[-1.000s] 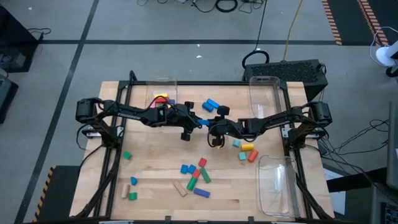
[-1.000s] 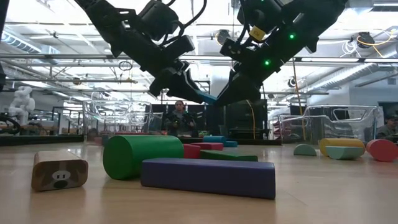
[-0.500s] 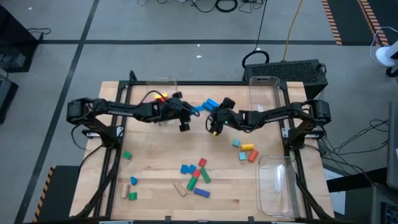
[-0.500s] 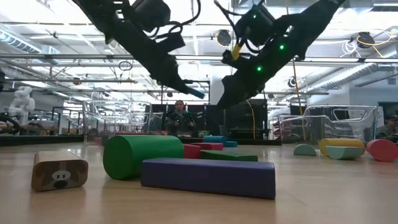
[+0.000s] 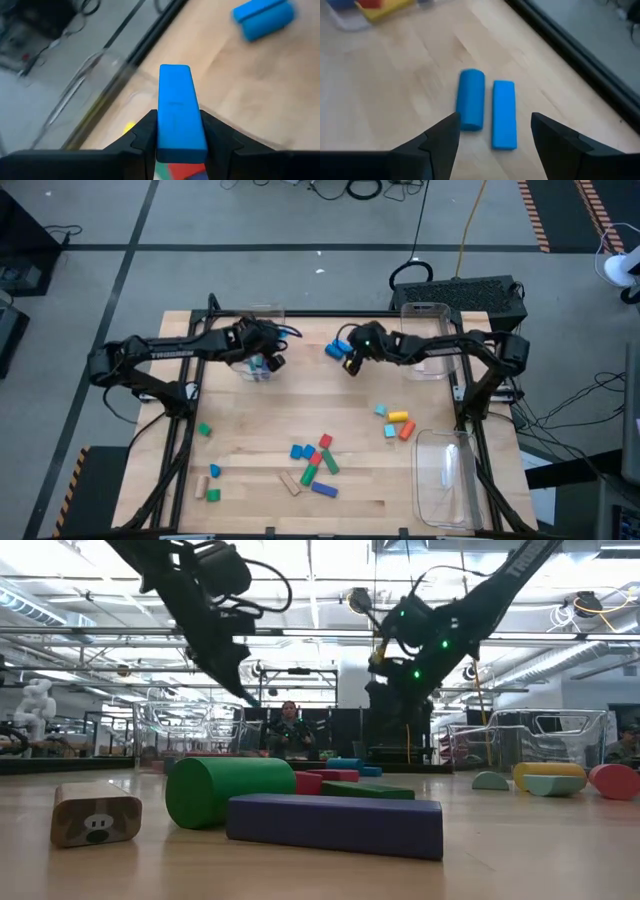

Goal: Sort blocks by size
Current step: Put the blue rectangle block into the top left transparent bin

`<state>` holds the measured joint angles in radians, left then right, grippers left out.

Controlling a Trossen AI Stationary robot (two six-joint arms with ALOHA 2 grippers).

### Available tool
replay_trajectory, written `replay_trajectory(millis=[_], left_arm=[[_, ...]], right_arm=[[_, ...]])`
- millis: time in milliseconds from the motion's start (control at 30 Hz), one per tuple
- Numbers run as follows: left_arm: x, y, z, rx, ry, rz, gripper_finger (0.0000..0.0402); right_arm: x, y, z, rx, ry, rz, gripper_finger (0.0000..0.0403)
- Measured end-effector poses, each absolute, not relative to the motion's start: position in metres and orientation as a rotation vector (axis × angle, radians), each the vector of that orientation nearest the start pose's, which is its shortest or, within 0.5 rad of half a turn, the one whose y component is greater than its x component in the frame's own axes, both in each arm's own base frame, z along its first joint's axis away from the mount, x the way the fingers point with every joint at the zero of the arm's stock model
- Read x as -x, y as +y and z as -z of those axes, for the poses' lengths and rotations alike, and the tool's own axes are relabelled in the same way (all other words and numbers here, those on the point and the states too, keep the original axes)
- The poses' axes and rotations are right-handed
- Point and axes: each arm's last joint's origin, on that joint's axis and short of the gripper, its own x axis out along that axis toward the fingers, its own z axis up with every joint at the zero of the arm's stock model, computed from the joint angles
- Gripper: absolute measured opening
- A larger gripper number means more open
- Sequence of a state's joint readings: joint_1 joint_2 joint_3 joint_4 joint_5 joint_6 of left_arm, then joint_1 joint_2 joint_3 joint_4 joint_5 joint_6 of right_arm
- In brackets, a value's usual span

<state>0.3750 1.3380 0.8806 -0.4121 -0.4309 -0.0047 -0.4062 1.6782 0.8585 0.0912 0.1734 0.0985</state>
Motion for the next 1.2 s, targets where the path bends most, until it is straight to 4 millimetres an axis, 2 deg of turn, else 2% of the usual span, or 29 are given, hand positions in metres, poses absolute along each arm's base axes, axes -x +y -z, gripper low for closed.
replay_trajectory(millis=[133,333,567,800,1200], left_arm=[[-0.235,0.119,-0.232,0.03,0.914,-0.84,0.0117],[-0.226,0.127,-0.229,0.107,0.948,-0.901,0.0117],[-0.218,0.131,-0.226,0.171,0.986,-0.948,0.0122],[-0.216,0.131,-0.225,0.197,0.992,-0.962,0.0145],[-0.218,0.128,-0.225,0.162,1.005,-0.93,0.0186]], right_arm=[[-0.3,-0.146,-0.15,-0.213,0.743,0.605,0.0226],[-0.301,-0.149,-0.133,-0.226,0.8,0.608,0.0226],[-0.301,-0.155,-0.121,-0.226,0.823,0.623,0.0226],[-0.297,-0.162,-0.116,-0.219,0.843,0.634,0.0225],[-0.3,-0.163,-0.118,-0.195,0.808,0.573,0.0151]])
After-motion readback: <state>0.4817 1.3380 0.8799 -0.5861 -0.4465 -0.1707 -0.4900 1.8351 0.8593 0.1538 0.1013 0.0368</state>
